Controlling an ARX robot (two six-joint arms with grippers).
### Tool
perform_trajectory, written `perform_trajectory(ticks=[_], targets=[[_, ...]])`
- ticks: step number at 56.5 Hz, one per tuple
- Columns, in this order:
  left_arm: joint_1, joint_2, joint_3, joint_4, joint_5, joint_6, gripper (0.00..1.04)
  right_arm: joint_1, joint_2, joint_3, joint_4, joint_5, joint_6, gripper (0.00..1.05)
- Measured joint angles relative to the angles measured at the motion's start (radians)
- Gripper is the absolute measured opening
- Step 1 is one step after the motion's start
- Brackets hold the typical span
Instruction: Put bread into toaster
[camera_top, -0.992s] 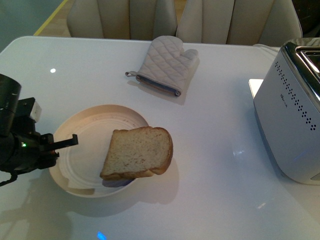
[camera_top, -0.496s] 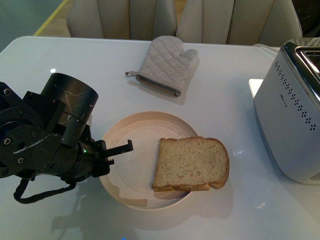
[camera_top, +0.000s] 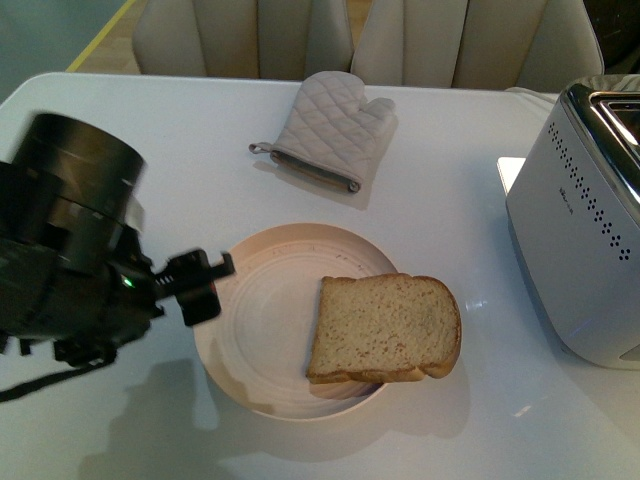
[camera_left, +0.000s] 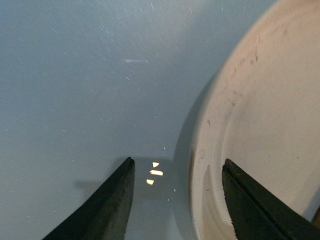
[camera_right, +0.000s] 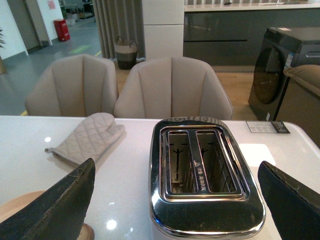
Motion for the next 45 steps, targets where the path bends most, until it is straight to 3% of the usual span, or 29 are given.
perform_trajectory(ticks=[12,23,27,30,36,45], targets=[[0.157,-0.347,-0.135,0.076,0.001,0.024,0.99,0.000,0.000,0.000,0.000,0.000,0.000,0.96],[0.297,-0.888,-0.323,0.032,0.110,0.056,0.97,0.000,0.000,0.000,0.000,0.000,0.000,0.96],[0.297,-1.017,-0.465,0.325,0.034,0.225,0.83,0.000,0.000,0.000,0.000,0.000,0.000,0.96],[0.296,-1.114,-0.533,0.404,0.032,0.344,0.74,0.000,0.000,0.000,0.000,0.000,0.000,0.96],[0.294,-1.348,-0.616,0.317,0.029,0.500,0.54,0.000,0.000,0.000,0.000,0.000,0.000,0.96],[0.294,-1.489,-0.670,0.263,0.028,0.571,0.21,0.000,0.000,0.000,0.000,0.000,0.000,0.96]])
